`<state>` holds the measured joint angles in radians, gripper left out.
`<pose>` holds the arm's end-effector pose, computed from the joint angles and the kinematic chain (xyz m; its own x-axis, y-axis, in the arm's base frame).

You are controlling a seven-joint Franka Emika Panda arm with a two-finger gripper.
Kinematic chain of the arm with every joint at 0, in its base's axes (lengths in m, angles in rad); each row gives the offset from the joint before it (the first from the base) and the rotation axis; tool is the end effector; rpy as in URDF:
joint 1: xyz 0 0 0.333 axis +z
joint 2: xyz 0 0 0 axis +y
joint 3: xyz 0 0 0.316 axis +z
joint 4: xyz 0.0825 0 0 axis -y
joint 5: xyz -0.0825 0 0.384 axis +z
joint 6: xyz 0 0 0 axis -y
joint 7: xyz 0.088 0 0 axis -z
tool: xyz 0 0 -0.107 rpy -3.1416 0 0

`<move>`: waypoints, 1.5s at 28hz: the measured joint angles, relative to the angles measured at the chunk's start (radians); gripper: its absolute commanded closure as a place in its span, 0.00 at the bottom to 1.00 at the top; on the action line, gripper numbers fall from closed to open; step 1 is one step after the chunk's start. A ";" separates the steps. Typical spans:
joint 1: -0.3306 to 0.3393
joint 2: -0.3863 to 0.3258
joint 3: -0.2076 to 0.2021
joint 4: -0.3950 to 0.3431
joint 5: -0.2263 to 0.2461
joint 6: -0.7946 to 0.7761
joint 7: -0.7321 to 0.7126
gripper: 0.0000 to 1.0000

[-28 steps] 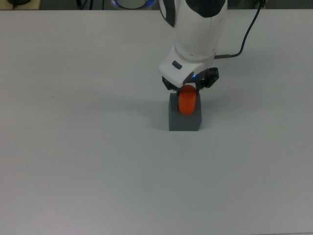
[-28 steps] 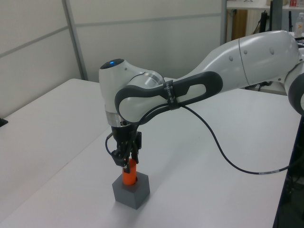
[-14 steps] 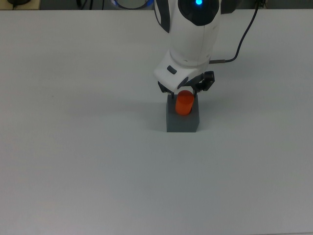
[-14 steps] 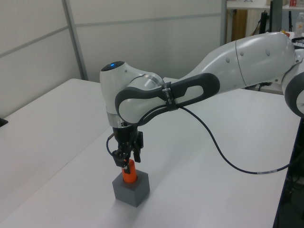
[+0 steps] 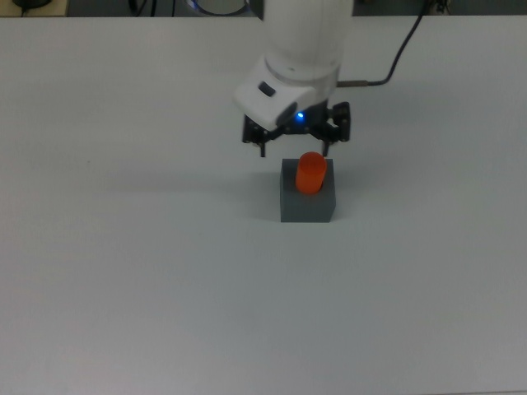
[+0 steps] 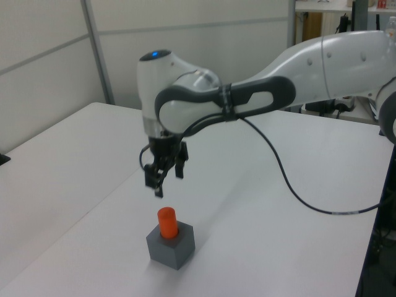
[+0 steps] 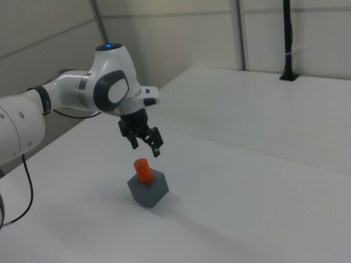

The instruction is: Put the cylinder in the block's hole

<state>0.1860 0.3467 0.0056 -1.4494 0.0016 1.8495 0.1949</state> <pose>0.6591 0.1274 0.4946 0.9987 -0.0044 0.0517 -0.0037 -0.9999 -0.0137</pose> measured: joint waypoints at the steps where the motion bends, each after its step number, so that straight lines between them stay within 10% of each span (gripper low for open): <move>1: 0.000 -0.012 -0.013 0.000 -0.012 -0.012 -0.012 0.00; 11: -0.048 -0.059 -0.097 -0.001 -0.033 -0.090 -0.176 0.00; 42: -0.136 -0.059 -0.099 -0.005 -0.033 -0.090 -0.192 0.00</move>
<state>0.0498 0.2874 -0.0931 -1.4546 -0.0314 1.7594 0.0030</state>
